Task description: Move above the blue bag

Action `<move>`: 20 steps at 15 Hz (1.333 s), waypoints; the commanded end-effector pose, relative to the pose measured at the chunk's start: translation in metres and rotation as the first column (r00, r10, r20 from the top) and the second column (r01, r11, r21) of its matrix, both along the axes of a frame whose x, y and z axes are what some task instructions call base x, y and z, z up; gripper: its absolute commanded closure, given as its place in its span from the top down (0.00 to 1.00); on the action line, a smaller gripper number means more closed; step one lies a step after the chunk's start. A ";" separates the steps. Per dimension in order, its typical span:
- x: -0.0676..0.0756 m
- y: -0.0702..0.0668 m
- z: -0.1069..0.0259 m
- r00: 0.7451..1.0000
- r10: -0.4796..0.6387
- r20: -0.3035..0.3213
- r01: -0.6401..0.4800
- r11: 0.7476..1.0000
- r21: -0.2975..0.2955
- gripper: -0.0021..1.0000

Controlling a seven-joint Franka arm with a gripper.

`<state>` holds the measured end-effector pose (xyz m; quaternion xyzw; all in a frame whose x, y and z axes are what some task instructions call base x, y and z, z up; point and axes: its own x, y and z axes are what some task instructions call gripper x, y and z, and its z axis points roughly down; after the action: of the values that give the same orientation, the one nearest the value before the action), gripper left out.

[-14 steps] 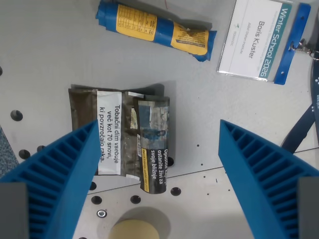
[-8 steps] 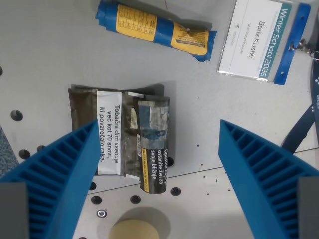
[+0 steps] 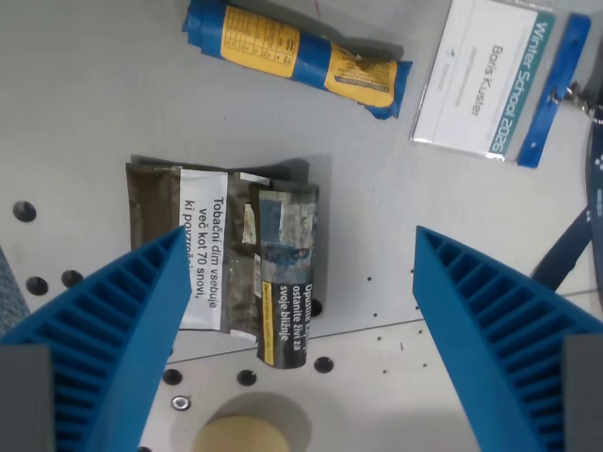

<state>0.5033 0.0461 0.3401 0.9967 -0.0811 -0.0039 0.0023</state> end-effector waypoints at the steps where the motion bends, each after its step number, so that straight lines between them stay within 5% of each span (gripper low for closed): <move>1: 0.002 0.000 -0.006 0.985 0.169 0.031 -0.168 0.986 -0.006 1.00; 10: 0.010 0.000 -0.040 0.891 0.450 0.058 -0.449 0.893 -0.039 1.00; 20: 0.023 0.000 -0.089 0.694 0.718 0.057 -0.714 0.696 -0.082 1.00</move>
<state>0.5308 0.0468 0.2540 0.9864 0.1644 -0.0071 0.0040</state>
